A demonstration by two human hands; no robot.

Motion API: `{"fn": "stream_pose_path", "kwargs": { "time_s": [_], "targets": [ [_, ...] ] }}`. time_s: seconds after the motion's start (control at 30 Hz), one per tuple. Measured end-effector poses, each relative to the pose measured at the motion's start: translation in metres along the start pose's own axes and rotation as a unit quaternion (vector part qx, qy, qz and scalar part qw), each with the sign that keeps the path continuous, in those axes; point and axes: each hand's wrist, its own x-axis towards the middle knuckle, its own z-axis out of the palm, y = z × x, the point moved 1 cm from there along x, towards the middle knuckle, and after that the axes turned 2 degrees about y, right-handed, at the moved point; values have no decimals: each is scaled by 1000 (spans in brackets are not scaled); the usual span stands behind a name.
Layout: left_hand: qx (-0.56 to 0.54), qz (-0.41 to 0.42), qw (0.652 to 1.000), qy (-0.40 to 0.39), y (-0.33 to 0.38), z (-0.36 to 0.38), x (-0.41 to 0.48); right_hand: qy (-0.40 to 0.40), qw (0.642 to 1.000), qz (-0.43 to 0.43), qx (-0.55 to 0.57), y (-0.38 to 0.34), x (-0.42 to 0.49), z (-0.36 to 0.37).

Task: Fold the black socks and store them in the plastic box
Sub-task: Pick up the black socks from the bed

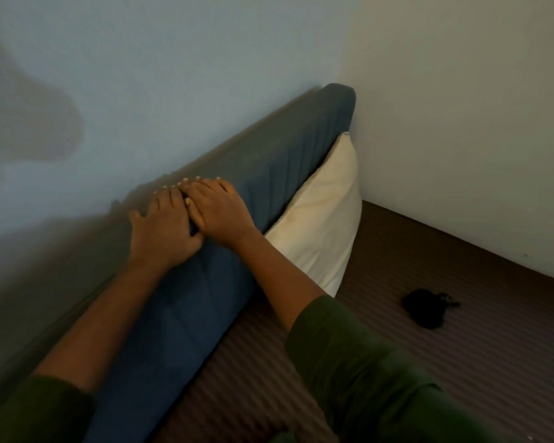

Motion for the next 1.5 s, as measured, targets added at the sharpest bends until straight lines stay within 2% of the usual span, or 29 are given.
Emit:
{"fn": "stream_pose_path", "kwargs": {
  "time_s": [0.17, 0.27, 0.33, 0.4, 0.43, 0.53, 0.6, 0.67, 0.7, 0.8, 0.9, 0.97, 1.03, 1.13, 1.2, 1.3, 1.5],
  "targets": [
    [71, 13, 997, 26, 80, 28, 83, -104, 987, 72, -97, 118, -10, -28],
    [43, 7, 998, 35, 126, 44, 116, -150, 965, 177, -122, 190, -41, -34],
    [-21, 55, 996, 66, 163, 61, 123, -195, 933, 272, -132, 233, -76, -32],
    [-100, 158, 980, 64, 219, 94, 116, -221, 890, 381, -118, 276, -121, -31],
    [-133, 213, 968, 16, 253, 120, 108, -236, 862, 435, -108, 295, -147, -32],
    [-151, 331, 900, -240, 341, 218, 62, -290, 774, 557, -84, 338, -227, -35],
    [-149, 337, 857, -359, 373, 281, 25, -321, 733, 595, -74, 355, -283, -35],
    [-136, 292, 835, -446, 380, 337, -6, -335, 709, 617, -63, 370, -333, -34],
    [-125, 273, 834, -462, 380, 362, -18, -335, 702, 626, -52, 380, -353, -34],
    [-96, 272, 853, -434, 378, 411, -33, -351, 681, 642, -30, 401, -407, -26],
    [-89, 282, 840, -456, 390, 432, -38, -337, 639, 690, -45, 397, -458, 3],
    [-98, 269, 844, -454, 396, 437, -43, -253, 657, 702, -102, 383, -480, 24],
    [-113, 259, 859, -427, 393, 443, -41, -205, 683, 688, -139, 381, -485, 40],
    [-129, 288, 877, -363, 377, 445, -48, -174, 693, 684, -145, 378, -488, 48],
    [-159, 312, 891, -290, 368, 447, -57, -154, 700, 677, -164, 373, -493, 51],
    [-195, 300, 912, -203, 368, 459, -58, -119, 717, 656, -201, 378, -494, 59],
    [-159, 321, 918, -173, 367, 478, -70, -96, 720, 646, -236, 375, -512, 72]
  ]
}}
